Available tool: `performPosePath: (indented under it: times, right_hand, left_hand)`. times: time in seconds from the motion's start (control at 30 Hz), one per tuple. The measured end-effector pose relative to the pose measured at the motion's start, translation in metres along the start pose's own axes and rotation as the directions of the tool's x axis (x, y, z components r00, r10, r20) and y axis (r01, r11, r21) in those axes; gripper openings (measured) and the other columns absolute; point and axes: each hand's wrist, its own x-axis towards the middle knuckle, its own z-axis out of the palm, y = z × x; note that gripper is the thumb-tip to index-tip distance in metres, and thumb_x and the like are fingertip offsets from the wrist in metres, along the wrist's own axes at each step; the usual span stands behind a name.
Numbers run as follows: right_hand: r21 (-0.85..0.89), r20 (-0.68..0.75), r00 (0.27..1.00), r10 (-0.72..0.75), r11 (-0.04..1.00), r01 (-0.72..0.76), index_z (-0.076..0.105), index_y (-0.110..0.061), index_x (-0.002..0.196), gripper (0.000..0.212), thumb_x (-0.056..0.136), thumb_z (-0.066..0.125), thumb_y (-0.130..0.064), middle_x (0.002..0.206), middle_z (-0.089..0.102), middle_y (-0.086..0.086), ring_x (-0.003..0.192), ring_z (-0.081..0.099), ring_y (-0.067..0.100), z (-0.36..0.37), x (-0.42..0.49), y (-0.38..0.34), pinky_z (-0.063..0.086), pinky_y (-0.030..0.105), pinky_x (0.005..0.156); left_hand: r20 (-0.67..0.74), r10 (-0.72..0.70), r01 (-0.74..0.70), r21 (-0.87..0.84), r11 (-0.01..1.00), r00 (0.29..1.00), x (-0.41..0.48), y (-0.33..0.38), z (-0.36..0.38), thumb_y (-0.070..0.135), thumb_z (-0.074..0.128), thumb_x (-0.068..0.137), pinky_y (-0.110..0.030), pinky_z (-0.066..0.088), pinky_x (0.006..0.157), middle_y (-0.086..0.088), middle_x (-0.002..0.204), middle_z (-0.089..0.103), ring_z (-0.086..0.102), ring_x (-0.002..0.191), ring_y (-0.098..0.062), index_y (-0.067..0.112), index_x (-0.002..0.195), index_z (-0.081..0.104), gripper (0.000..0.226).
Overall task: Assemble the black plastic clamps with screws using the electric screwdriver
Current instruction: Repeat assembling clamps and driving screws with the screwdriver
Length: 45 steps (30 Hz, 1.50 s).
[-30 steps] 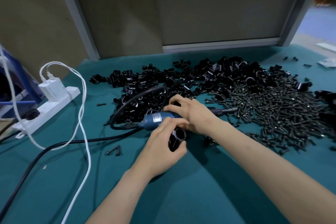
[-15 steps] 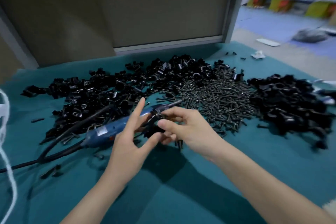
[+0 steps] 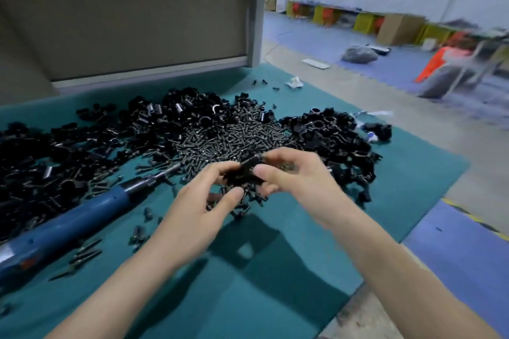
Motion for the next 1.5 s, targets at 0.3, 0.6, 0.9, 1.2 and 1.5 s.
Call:
performPosePath:
  times: [0.3,0.6,0.9,1.2,1.5]
  right_hand:
    - [-0.797,-0.432,0.902,-0.008,0.472,-0.377,0.057,-0.002,0.087,0.030,0.083,0.075,-0.026,0.101,0.054,0.017,0.085,0.052,0.031,-0.124,0.049,0.041,0.039,0.035,0.072]
    - [-0.758,-0.574,0.810,-0.123,0.454,-0.469,0.061,-0.013,0.072,0.027,0.088,0.063,-0.035,0.076,0.064,0.014,0.076,0.056,0.032,-0.101,0.073,0.018,0.042,0.034,0.065]
    - [-0.917,0.094,0.995,-0.041,0.385,0.103,0.057,-0.010,0.132,0.036,0.096,0.053,-0.009,0.130,0.057,0.016,0.115,0.056,0.034,0.052,0.210,0.036,0.047,0.041,0.096]
    - [-0.855,-0.152,0.905,-0.398,0.512,0.082,0.057,-0.010,0.131,0.037,0.099,0.039,-0.002,0.100,0.067,0.019,0.090,0.061,0.037,0.079,0.237,0.043,0.048,0.041,0.072]
    - [-0.690,0.071,0.990,-0.120,0.711,0.135,0.060,-0.019,0.088,0.034,0.087,0.062,-0.053,0.070,0.061,-0.004,0.067,0.059,0.017,0.197,0.253,0.001,0.040,0.028,0.058]
  left_hand:
    - [-0.112,0.054,-0.036,0.156,0.987,0.992,-0.033,-0.026,-0.047,0.046,0.043,0.088,-0.017,0.046,0.071,0.025,0.109,0.062,0.061,0.088,-0.010,0.057,0.122,0.046,0.036]
    - [-0.334,-0.017,0.063,0.126,0.990,0.942,-0.057,-0.058,-0.046,0.033,0.044,0.091,-0.015,0.040,0.053,0.015,0.099,0.059,0.050,0.064,-0.012,0.061,0.130,0.036,0.049]
    - [-0.461,-0.207,0.199,-0.068,0.978,0.863,-0.058,-0.061,-0.054,0.021,0.047,0.097,-0.017,0.039,0.055,0.013,0.059,0.043,0.039,0.050,-0.003,0.065,0.115,0.043,0.047]
    - [-0.451,-0.307,0.251,-0.181,0.951,0.838,-0.055,-0.066,-0.055,0.034,0.042,0.096,-0.030,0.030,0.056,0.013,0.056,0.045,0.039,0.053,-0.006,0.062,0.115,0.047,0.035]
    - [-0.428,-0.321,0.269,-0.178,0.946,0.845,-0.053,-0.067,-0.056,0.025,0.045,0.099,-0.022,0.031,0.056,0.011,0.058,0.049,0.044,0.057,-0.007,0.059,0.116,0.046,0.039]
